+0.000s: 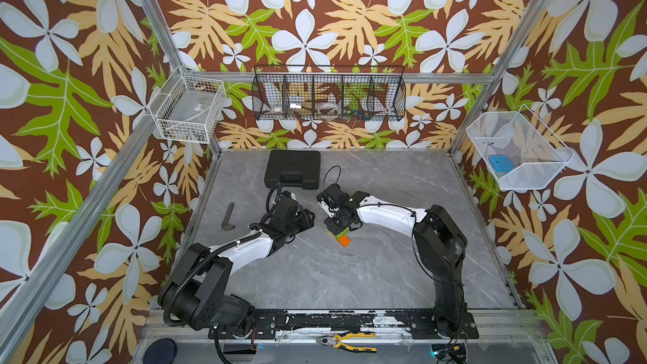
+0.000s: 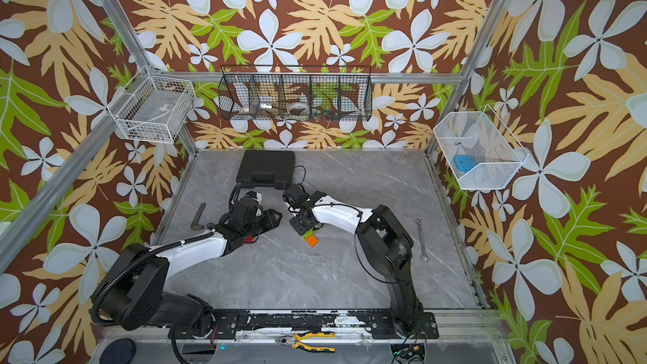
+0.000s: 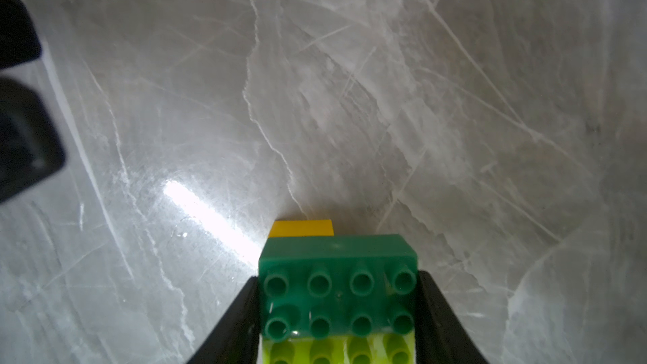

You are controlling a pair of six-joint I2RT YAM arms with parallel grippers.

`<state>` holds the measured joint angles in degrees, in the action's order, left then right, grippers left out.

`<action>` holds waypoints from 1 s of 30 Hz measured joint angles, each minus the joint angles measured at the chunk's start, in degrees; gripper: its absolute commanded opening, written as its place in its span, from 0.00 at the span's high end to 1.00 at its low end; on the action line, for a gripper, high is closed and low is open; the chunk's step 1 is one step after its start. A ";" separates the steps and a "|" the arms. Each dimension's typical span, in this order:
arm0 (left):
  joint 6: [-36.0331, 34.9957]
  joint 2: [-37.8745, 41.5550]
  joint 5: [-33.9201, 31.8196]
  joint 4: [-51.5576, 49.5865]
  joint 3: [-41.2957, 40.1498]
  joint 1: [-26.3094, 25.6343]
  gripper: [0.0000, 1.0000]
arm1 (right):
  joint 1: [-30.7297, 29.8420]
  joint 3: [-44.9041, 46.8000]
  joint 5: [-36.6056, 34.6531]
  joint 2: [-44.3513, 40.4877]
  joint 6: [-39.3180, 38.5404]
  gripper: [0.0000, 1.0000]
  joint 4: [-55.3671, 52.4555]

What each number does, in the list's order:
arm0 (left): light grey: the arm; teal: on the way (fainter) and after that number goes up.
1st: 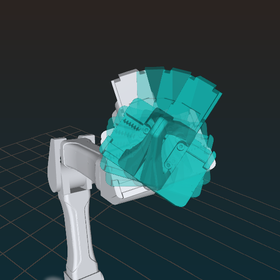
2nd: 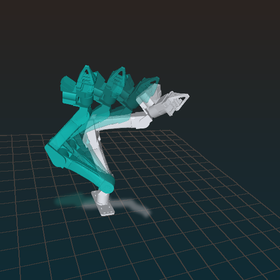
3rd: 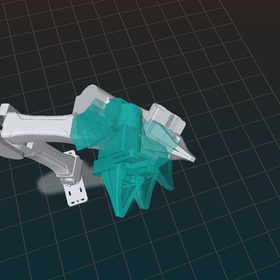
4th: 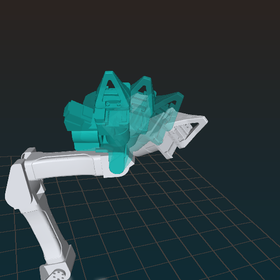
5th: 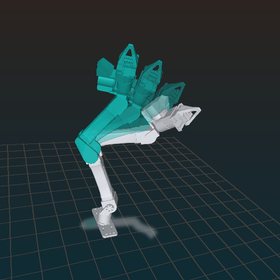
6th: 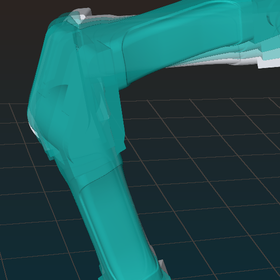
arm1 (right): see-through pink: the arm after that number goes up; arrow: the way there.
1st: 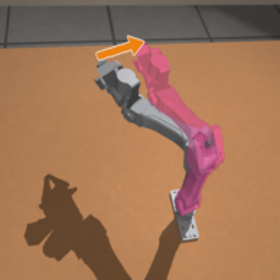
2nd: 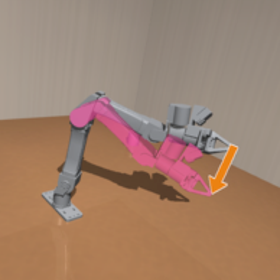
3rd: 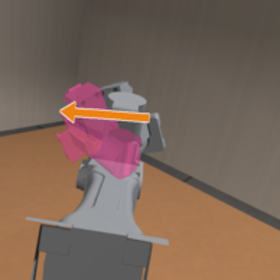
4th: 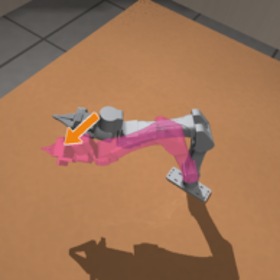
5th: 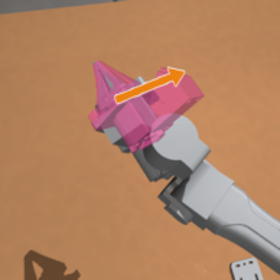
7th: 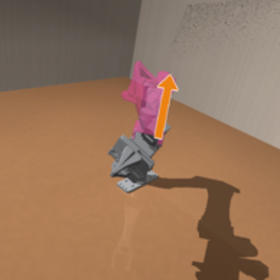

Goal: Assemble a rectangle with lego
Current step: Assemble the lego brick with the lego brick.

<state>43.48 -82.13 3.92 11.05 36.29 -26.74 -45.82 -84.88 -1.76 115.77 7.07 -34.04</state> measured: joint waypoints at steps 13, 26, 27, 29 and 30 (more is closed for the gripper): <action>-0.17 0.22 -0.11 -0.07 0.00 0.00 0.45 | -0.09 1.86 -0.66 0.50 0.00 0.78 3.43; -0.39 1.07 -0.50 -0.63 0.35 0.00 0.45 | -0.22 0.79 -1.20 1.16 -0.02 0.61 5.60; -0.39 1.14 -0.50 -0.68 0.46 0.00 0.45 | -0.22 0.42 -1.20 1.14 -0.02 0.58 5.25; -0.39 1.33 -0.63 -0.76 0.50 0.00 0.45 | -0.22 -0.24 -1.18 1.22 -0.04 0.54 4.37; -0.39 1.44 -0.63 -0.85 0.50 0.00 0.45 | -0.22 -0.61 -1.14 1.31 -0.07 0.52 4.11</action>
<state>43.09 -80.68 3.29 10.20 36.80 -26.74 -46.04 -85.49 -2.90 117.08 7.01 -29.93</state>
